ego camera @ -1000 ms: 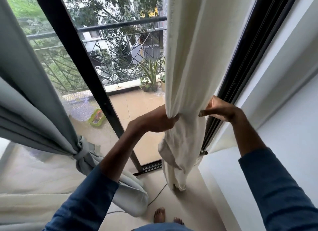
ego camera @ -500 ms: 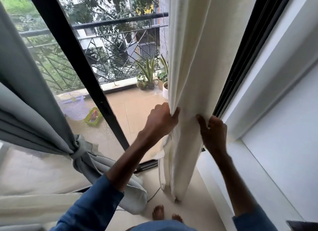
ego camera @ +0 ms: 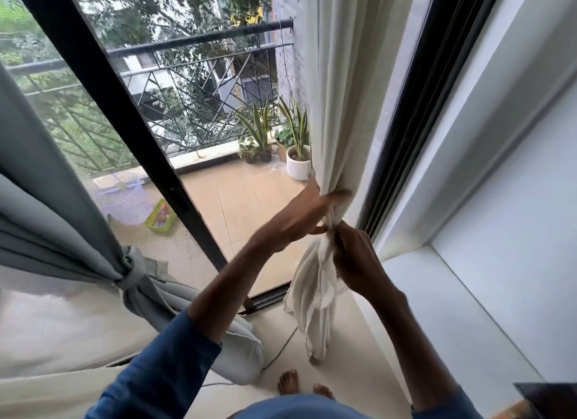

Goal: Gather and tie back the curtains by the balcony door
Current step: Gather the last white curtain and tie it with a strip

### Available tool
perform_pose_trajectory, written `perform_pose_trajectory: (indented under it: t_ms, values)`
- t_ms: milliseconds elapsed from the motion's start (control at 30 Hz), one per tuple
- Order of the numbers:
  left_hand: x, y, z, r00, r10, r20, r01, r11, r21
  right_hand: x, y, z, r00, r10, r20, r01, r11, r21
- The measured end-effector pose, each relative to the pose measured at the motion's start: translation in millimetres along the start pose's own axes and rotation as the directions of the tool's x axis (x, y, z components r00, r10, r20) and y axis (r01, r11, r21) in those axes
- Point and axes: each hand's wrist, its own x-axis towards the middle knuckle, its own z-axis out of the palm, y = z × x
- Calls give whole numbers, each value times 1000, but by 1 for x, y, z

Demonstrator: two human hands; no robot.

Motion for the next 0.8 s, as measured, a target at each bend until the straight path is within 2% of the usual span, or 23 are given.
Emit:
perform_pose_trajectory:
  t_ms: [67,133,233,333,400,467,567,800]
  values:
    - [4,-1,-1,999,36,2,-36,997,62,2,2,-2,1000,30,5,-30,1000,-8]
    - [7,-2,4,988,46,-150,-12,975,224,4,4,-4,1000,2,-20,-2,1000,-1]
    - [17,-8,11,917,188,-352,-30,912,409,5,5,-3,994,17,-105,-15,1000,18]
    - [18,-3,11,897,250,-364,-72,896,437,-1,8,-4,947,149,-284,-109,983,150]
    - [20,0,9,896,265,-356,-64,870,488,-7,10,-11,918,214,-333,-144,965,221]
    - [26,0,7,890,270,-367,-56,864,500,-11,14,-16,941,239,-240,-167,943,287]
    - [31,2,9,890,267,-370,-56,869,491,-10,18,-8,964,244,-104,-207,936,284]
    - [33,6,11,894,269,-358,-51,855,516,-9,36,-9,972,223,-77,-200,952,230]
